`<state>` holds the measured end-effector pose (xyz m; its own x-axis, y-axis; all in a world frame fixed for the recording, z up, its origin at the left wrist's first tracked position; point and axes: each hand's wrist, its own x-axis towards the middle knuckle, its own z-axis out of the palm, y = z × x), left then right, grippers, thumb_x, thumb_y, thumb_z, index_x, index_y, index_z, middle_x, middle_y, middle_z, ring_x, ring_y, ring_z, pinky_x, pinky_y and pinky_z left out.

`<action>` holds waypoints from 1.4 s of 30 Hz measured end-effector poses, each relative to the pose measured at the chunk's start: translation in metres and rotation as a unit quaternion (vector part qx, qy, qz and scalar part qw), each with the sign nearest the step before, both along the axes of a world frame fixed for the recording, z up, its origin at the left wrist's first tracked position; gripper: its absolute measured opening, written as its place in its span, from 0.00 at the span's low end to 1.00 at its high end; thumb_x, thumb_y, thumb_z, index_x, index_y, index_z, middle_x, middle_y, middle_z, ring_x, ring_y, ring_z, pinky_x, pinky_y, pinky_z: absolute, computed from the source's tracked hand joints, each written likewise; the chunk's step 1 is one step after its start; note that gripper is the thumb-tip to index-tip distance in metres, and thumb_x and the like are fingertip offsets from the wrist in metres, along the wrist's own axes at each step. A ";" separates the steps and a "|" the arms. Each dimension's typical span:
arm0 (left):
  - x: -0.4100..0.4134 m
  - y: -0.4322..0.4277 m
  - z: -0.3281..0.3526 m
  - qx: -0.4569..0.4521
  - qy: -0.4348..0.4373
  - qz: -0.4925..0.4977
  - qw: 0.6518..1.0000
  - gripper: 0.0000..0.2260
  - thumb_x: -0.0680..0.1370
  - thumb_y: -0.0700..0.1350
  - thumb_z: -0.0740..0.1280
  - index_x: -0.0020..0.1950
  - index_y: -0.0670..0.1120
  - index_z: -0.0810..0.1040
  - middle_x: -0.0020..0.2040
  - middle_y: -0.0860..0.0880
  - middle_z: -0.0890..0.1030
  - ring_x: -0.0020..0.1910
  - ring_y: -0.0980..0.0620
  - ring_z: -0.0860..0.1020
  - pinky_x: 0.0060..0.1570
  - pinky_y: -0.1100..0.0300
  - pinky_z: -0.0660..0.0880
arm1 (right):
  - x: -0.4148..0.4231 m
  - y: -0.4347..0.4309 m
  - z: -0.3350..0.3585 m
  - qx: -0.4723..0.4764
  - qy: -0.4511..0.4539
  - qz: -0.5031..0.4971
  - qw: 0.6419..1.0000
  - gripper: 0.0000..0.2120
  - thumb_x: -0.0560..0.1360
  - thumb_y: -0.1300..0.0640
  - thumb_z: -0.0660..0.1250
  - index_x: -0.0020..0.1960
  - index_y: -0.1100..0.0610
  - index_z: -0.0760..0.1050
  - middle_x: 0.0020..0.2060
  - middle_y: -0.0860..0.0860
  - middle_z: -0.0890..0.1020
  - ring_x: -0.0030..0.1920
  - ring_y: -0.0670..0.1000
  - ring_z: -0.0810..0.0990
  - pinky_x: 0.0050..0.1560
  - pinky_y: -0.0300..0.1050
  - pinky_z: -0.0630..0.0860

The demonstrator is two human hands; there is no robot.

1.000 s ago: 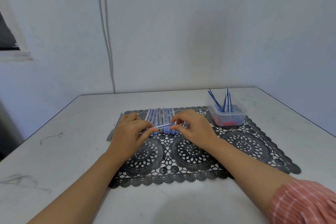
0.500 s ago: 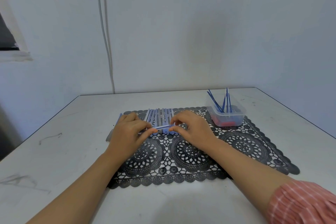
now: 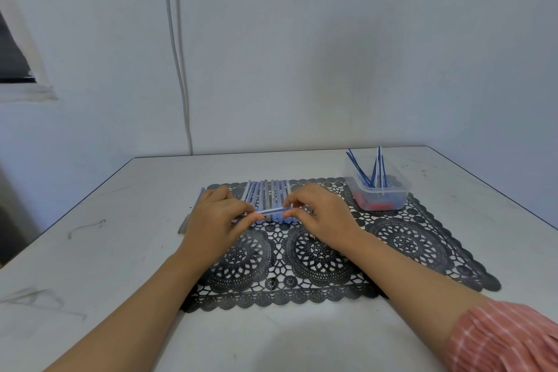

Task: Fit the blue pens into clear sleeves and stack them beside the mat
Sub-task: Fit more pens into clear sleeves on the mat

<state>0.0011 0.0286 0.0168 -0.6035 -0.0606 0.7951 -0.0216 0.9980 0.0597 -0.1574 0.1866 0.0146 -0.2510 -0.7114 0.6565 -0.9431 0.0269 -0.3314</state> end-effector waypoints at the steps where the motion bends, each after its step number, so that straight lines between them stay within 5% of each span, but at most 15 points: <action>1: 0.000 0.000 0.000 -0.004 0.001 0.000 1.000 0.17 0.74 0.59 0.62 0.40 0.49 0.83 0.30 0.55 0.74 0.36 0.57 0.66 0.38 0.62 0.60 | 0.000 -0.001 -0.001 -0.002 -0.001 0.000 1.000 0.05 0.73 0.52 0.67 0.46 0.51 0.80 0.40 0.45 0.79 0.40 0.43 0.75 0.38 0.45 0.76; 11: -0.001 0.000 0.001 -0.051 0.020 -0.002 0.998 0.16 0.74 0.58 0.65 0.39 0.47 0.83 0.30 0.54 0.78 0.36 0.54 0.69 0.40 0.62 0.60 | 0.003 -0.001 0.002 0.030 0.002 0.005 1.000 0.21 0.76 0.46 0.53 0.47 0.57 0.80 0.38 0.48 0.78 0.39 0.45 0.72 0.36 0.42 0.70; 18: 0.000 0.001 0.003 -0.091 0.033 -0.004 0.995 0.15 0.73 0.57 0.67 0.40 0.46 0.84 0.33 0.53 0.80 0.38 0.54 0.69 0.43 0.63 0.60 | 0.004 -0.003 0.001 0.079 -0.031 0.003 0.996 0.13 0.77 0.53 0.56 0.42 0.57 0.77 0.34 0.47 0.74 0.38 0.46 0.70 0.37 0.42 0.65; 23: 0.001 0.001 0.004 -0.109 0.035 0.003 0.993 0.14 0.73 0.56 0.67 0.41 0.46 0.84 0.34 0.53 0.81 0.39 0.53 0.70 0.44 0.62 0.61 | 0.005 -0.002 0.003 0.085 -0.048 0.007 0.995 0.14 0.77 0.52 0.56 0.41 0.57 0.76 0.34 0.48 0.75 0.38 0.48 0.72 0.39 0.46 0.70; 28: 0.002 -0.007 0.003 -0.108 0.028 0.061 0.992 0.11 0.75 0.49 0.66 0.49 0.46 0.84 0.39 0.52 0.82 0.43 0.50 0.74 0.43 0.57 0.65 | 0.006 0.000 0.005 0.065 -0.055 -0.022 0.996 0.15 0.78 0.49 0.56 0.52 0.54 0.79 0.41 0.48 0.80 0.42 0.47 0.75 0.42 0.46 0.73; 32: 0.006 -0.023 0.002 -0.005 0.031 0.135 0.990 0.12 0.74 0.37 0.67 0.57 0.43 0.82 0.42 0.46 0.81 0.42 0.45 0.76 0.38 0.57 0.70 | 0.001 0.000 0.002 0.095 -0.022 -0.073 0.993 0.13 0.80 0.52 0.58 0.60 0.52 0.76 0.52 0.47 0.79 0.54 0.46 0.74 0.50 0.46 0.74; 37: 0.017 -0.046 0.001 0.231 -0.003 0.252 0.940 0.13 0.78 0.39 0.64 0.62 0.42 0.78 0.49 0.43 0.77 0.50 0.45 0.73 0.43 0.58 0.66 | -0.002 -0.001 -0.003 0.134 0.001 -0.106 0.985 0.14 0.79 0.53 0.58 0.63 0.50 0.74 0.53 0.47 0.76 0.57 0.47 0.72 0.49 0.43 0.72; 42: 0.028 -0.066 -0.004 0.341 -0.010 0.296 0.892 0.10 0.77 0.37 0.64 0.55 0.40 0.82 0.50 0.40 0.80 0.51 0.41 0.76 0.49 0.56 0.70 | -0.002 -0.001 -0.003 0.164 -0.012 -0.106 0.981 0.13 0.78 0.53 0.59 0.60 0.51 0.77 0.53 0.49 0.76 0.57 0.48 0.71 0.52 0.45 0.73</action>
